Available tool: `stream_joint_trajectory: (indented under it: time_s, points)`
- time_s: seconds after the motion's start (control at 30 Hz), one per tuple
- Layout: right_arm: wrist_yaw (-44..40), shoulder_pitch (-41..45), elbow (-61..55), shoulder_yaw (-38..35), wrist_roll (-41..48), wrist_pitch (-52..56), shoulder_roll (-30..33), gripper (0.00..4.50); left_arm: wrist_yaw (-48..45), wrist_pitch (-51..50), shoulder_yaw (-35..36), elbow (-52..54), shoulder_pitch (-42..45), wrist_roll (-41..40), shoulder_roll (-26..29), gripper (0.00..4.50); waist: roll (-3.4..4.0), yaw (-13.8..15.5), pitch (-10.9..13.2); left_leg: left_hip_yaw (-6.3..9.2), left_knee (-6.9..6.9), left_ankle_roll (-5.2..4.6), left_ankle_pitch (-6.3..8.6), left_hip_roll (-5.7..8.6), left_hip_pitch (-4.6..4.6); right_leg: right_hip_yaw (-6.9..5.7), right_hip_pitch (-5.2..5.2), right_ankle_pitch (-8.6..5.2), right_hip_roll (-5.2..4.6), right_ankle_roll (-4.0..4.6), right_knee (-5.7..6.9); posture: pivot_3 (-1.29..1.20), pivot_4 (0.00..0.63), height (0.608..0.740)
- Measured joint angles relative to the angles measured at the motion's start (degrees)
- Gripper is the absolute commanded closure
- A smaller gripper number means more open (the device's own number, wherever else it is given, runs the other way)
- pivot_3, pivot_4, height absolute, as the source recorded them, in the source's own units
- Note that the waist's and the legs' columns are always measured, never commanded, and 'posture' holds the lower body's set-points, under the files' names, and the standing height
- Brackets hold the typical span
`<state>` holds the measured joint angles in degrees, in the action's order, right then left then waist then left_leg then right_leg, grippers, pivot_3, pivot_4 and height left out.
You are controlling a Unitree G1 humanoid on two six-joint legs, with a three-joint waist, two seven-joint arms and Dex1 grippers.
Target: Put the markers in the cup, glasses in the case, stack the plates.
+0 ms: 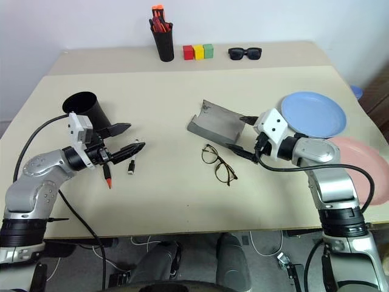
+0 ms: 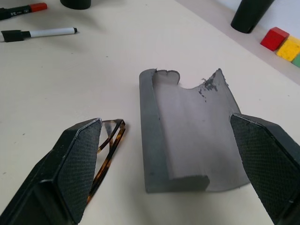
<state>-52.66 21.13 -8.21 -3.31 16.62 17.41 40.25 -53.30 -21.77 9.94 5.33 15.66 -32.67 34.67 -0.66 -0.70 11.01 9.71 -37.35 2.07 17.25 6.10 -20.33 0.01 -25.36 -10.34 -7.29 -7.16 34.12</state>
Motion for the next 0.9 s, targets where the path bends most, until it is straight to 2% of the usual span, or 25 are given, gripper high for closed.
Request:
stream_joint_trajectory:
  time_s: [0.23, 0.4, 0.57, 0.67, 0.8, 0.9]
  points:
    - [0.0, 0.37, -0.54, 0.48, 0.26, 0.97, 0.21, 0.04, 2.16, -0.98, 0.93, 0.66, -0.51, -0.33, 0.33, 0.0, 0.0, 0.0, 0.0, -0.01, 0.01, 0.0, 0.0, -0.03, 0.0, 0.01, 0.0, 0.01, 0.03, 0.01, -0.01, 0.0, 0.15, 0.74]
    - [-0.04, 4.06, 0.8, 2.82, 0.07, 0.78, -1.42, 0.04, 10.47, -7.54, 5.03, 7.3, -3.18, -1.34, 1.29, 0.0, -0.01, 0.01, 0.0, 0.0, 0.01, 0.01, 0.0, -0.06, 0.0, 0.04, -0.01, 0.01, 0.04, 0.01, 0.0, 0.0, 0.15, 0.74]
    - [-1.84, 8.07, 4.45, 5.76, -0.11, -1.15, -4.92, 0.04, 23.71, -22.23, 11.19, 19.52, -10.2, -1.7, 5.39, 0.0, -0.03, -0.18, 0.02, -0.03, 0.07, 0.01, 0.0, -0.08, 0.03, 0.11, -0.04, 0.0, 0.09, 0.02, 0.01, 0.0, 0.15, 0.74]
    - [-4.15, 9.07, 4.56, 7.82, 1.06, -0.86, -6.64, 0.04, 32.15, -35.34, 16.37, 25.93, -10.87, -3.92, 5.34, 0.0, -0.04, 0.24, 0.03, 0.06, 0.04, 0.04, -0.02, -0.16, -0.01, 0.11, -0.02, 0.0, 0.17, 0.02, 0.02, 0.0, 0.15, 0.74]
    - [-7.36, 10.3, 4.88, 7.78, 3.96, -0.13, -6.81, 0.04, 42.68, -55.3, 22.03, 34.12, -7.36, -6.55, 0.01, 0.0, -0.08, 0.67, 0.0, 0.05, -0.07, 0.05, -0.02, -0.07, 0.04, 0.12, 0.07, 0.02, 0.16, 0.01, 0.02, 0.0, 0.15, 0.74]
    - [-7.5, 10.3, 4.92, 8.07, 4.19, -0.23, -8.12, 0.04, 48.55, -67.01, 24.54, 37.39, -4.58, -4.82, -7.9, 0.0, -0.08, 0.56, 0.0, 0.05, -0.05, 0.15, -0.07, -0.07, 0.06, 0.11, 0.05, 0.03, 0.2, 0.03, 0.09, 0.0, 0.15, 0.74]
